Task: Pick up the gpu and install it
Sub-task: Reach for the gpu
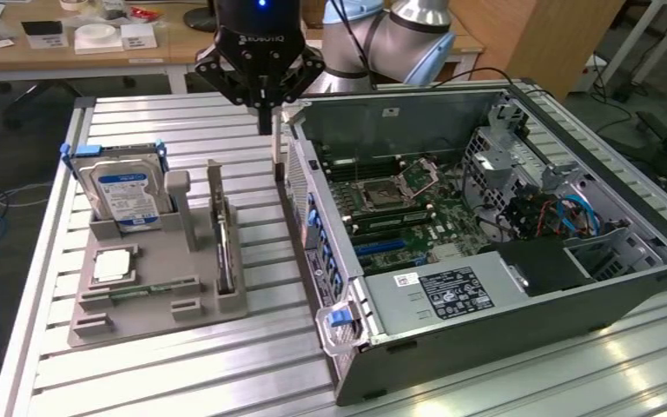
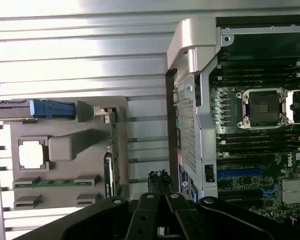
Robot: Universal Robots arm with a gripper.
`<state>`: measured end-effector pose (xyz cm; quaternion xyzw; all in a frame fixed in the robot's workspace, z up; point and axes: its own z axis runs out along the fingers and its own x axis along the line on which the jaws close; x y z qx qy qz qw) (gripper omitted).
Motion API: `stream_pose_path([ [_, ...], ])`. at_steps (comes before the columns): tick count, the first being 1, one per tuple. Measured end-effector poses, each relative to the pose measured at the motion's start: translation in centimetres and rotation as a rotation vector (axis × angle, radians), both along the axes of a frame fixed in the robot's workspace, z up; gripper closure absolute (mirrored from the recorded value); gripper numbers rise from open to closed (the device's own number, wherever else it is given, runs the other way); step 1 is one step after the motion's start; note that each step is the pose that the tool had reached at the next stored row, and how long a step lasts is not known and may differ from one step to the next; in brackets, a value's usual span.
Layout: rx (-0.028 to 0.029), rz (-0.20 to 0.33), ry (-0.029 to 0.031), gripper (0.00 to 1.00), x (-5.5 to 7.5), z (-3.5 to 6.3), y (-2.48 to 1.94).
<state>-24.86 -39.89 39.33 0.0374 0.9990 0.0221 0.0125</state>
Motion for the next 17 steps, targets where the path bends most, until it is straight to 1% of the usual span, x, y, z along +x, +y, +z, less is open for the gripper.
stream_pose_path([
  [17, 0.0000, 0.000, 0.0000, 0.89, -2.8, 0.00, 0.00],
])
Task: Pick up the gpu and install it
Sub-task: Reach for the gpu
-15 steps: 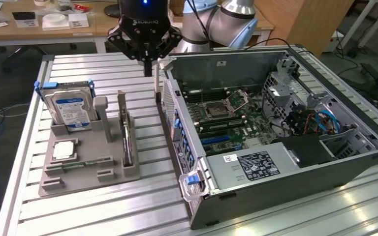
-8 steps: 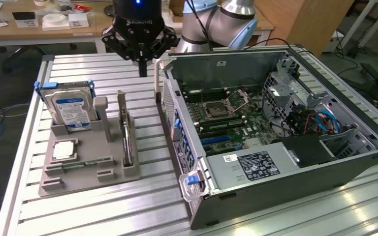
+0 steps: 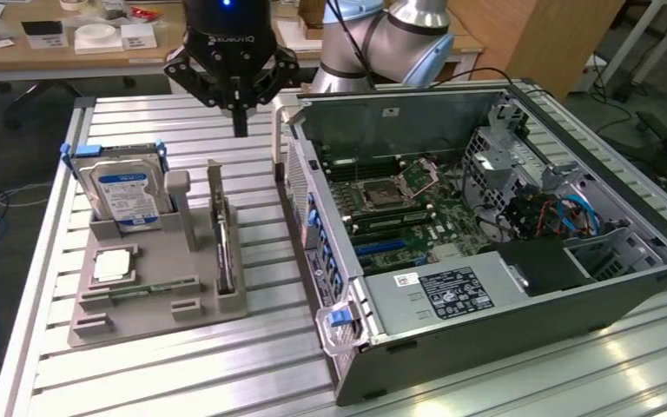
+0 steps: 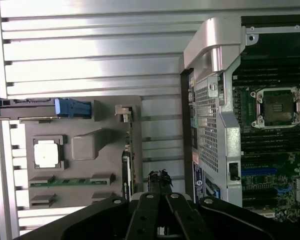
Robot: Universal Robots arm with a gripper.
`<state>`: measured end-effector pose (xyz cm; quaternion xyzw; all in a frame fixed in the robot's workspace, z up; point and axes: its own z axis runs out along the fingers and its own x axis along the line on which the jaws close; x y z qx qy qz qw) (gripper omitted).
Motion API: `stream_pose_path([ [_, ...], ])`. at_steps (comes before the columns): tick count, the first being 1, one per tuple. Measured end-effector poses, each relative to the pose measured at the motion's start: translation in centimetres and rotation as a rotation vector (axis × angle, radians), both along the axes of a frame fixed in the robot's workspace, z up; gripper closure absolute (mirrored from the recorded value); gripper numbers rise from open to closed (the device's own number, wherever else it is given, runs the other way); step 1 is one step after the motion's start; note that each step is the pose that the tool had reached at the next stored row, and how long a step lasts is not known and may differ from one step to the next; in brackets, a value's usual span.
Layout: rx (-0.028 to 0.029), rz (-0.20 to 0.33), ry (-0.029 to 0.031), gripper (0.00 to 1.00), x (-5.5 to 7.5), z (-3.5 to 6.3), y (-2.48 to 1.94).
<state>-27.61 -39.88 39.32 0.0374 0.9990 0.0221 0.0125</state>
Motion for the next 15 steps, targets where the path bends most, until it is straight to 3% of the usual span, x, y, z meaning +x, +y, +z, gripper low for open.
stream_pose_path([
  [15, 0.0000, 0.000, 0.0000, 0.89, -2.4, 0.00, 0.00],
])
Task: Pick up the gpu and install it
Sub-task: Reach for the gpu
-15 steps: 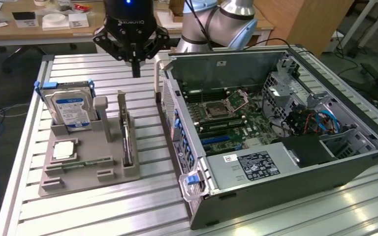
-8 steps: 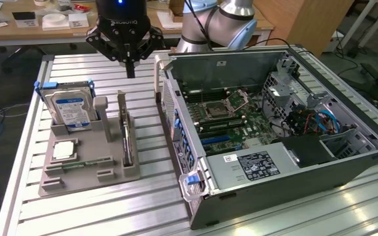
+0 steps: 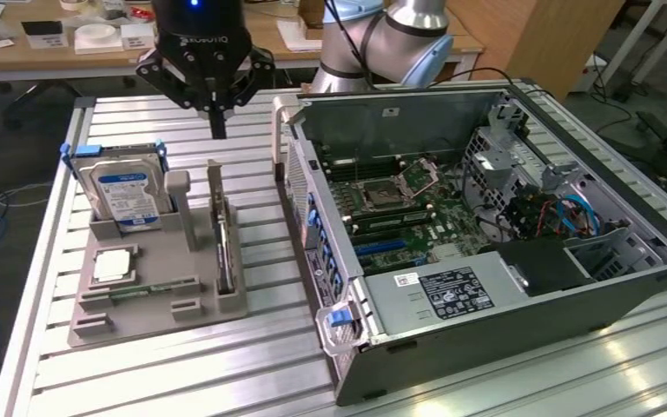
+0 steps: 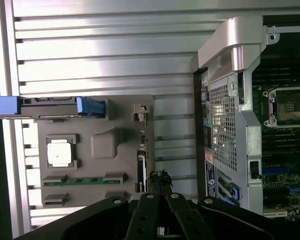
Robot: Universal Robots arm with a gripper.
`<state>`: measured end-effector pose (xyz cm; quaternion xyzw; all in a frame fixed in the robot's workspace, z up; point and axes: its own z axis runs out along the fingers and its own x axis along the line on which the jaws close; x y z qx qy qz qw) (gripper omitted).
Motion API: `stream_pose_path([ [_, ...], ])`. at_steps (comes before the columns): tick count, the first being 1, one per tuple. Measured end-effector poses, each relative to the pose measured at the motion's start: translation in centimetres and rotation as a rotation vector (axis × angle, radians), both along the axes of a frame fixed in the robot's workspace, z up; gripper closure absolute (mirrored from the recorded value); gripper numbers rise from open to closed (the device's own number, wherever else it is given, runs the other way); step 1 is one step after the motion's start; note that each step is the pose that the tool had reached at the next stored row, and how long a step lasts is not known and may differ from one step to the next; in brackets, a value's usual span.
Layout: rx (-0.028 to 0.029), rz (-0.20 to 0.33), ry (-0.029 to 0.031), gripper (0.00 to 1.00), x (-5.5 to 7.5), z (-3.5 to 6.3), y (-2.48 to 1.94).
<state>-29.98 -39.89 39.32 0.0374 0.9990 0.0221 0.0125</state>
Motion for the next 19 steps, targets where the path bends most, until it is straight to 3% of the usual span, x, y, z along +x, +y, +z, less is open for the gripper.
stream_pose_path([
  [19, 0.0000, 0.000, 0.0000, 0.89, -3.4, 0.00, 0.00],
])
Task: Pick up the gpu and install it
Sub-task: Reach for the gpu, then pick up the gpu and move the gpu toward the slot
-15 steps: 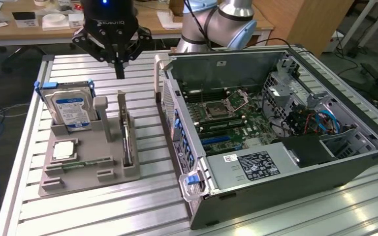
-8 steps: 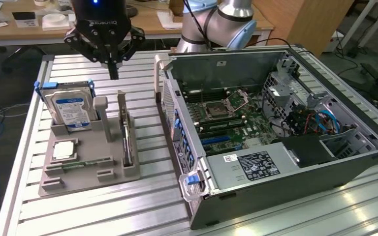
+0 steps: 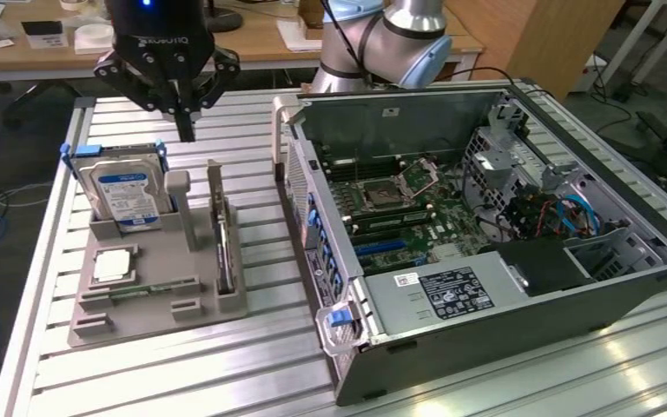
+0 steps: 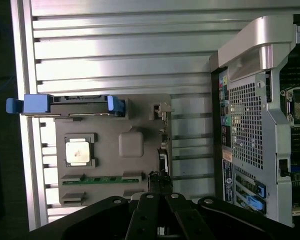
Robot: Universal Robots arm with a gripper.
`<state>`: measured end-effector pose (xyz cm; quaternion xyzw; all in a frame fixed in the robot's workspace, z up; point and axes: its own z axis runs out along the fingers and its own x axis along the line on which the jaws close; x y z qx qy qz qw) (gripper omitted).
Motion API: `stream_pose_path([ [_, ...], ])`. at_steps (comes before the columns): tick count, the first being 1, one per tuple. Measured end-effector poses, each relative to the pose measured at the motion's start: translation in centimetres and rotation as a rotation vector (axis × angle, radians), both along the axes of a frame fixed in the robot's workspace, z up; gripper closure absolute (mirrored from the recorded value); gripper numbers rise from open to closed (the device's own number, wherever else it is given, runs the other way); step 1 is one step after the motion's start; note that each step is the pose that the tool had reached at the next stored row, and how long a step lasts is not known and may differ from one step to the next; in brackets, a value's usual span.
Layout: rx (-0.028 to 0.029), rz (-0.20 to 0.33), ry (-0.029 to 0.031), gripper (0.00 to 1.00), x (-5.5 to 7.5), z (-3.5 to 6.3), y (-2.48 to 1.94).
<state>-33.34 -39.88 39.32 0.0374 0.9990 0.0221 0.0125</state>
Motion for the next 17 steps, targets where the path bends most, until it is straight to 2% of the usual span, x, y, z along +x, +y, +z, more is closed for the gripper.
stream_pose_path([
  [3, 0.0000, 0.000, 0.0000, 0.89, -0.49, 0.00, 0.00],
  [17, 0.0000, 0.000, 0.0001, 0.89, -0.52, 0.00, 0.00],
])
